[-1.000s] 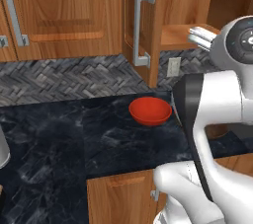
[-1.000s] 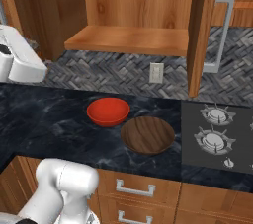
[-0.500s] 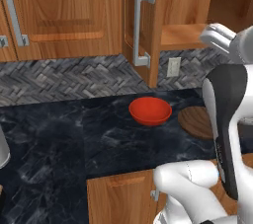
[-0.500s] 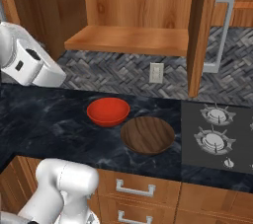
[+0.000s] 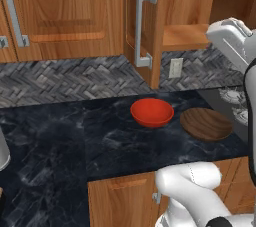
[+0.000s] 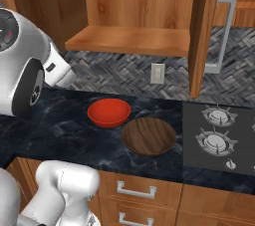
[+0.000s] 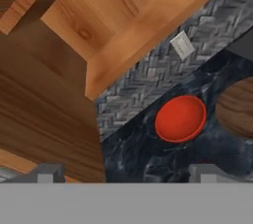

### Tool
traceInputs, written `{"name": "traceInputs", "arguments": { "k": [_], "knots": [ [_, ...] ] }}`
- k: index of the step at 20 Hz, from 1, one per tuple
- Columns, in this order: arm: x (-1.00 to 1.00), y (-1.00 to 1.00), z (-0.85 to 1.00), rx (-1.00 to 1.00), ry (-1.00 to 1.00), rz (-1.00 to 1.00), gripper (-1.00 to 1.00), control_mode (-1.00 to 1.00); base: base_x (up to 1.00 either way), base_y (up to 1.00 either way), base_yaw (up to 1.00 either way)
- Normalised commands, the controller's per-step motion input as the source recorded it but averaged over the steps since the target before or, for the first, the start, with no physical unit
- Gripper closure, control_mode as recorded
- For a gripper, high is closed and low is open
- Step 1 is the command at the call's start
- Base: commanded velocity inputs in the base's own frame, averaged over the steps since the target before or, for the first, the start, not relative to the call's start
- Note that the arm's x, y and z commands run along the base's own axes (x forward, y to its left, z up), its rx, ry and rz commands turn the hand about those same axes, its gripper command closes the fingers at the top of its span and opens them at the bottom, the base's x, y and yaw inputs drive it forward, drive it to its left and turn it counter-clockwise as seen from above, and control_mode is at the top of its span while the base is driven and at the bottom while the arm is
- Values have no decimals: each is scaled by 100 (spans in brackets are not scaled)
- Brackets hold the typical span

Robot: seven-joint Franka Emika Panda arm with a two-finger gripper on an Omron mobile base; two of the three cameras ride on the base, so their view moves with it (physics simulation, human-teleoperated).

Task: Open the cabinet. Pick the bowls from the counter and place them in the cabinet. Then close the cabinet.

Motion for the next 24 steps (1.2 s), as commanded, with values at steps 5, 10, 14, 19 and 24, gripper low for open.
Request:
{"name": "traceInputs", "arguments": {
  "k": [5,10,14,19,24],
  "knots": [
    [61,22,-28,10,-1,24,-100,-100,0,0,0],
    [65,37,-38,13,-3,22,-100,-100,0,0,0],
    [63,75,-30,11,-5,21,-100,-100,0,0,0],
    [64,100,-14,5,-2,13,-100,-100,0,0,0],
    [59,83,-6,3,0,8,-100,-100,0,0,0]
  ]
}}
